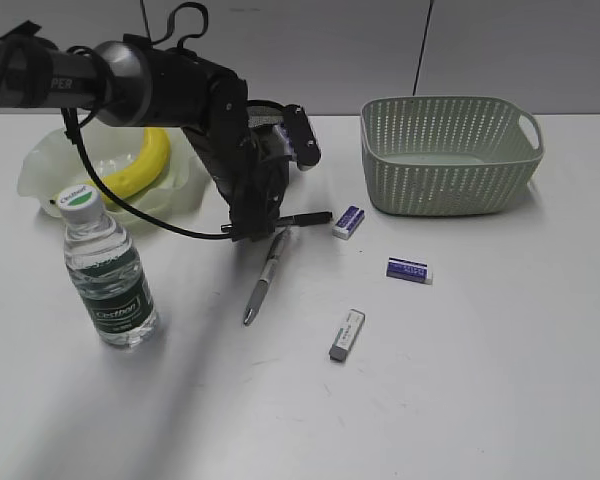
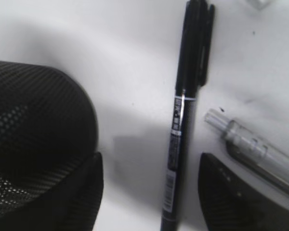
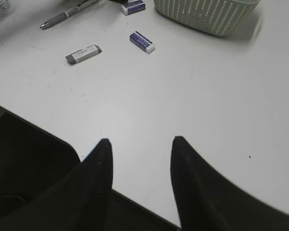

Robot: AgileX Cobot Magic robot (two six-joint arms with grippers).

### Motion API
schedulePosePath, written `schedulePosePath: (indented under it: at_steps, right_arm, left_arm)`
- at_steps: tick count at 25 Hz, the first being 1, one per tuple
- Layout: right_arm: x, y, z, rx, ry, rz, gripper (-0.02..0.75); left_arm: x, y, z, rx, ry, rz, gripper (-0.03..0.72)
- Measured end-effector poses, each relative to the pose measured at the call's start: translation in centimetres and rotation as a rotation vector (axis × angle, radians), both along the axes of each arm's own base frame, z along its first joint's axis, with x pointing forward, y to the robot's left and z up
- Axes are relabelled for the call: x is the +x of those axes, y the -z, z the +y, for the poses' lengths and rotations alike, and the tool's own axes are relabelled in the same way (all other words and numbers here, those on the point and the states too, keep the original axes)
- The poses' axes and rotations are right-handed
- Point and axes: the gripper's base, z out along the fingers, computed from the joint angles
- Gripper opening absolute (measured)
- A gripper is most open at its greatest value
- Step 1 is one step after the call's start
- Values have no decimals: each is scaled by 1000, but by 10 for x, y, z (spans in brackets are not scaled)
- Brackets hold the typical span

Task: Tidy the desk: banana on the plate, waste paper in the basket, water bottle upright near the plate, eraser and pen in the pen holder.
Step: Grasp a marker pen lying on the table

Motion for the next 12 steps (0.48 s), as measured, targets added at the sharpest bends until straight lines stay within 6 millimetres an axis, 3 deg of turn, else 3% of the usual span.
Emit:
schedulePosePath:
  at_steps: [10, 12]
  right_arm:
    - [0, 0, 0, 0, 0, 0, 331]
    - [0, 0, 0, 0, 0, 0, 331]
  left_arm:
    - [5, 4, 1, -7, -4, -17, 465]
    - [5, 5, 1, -7, -6, -9, 436]
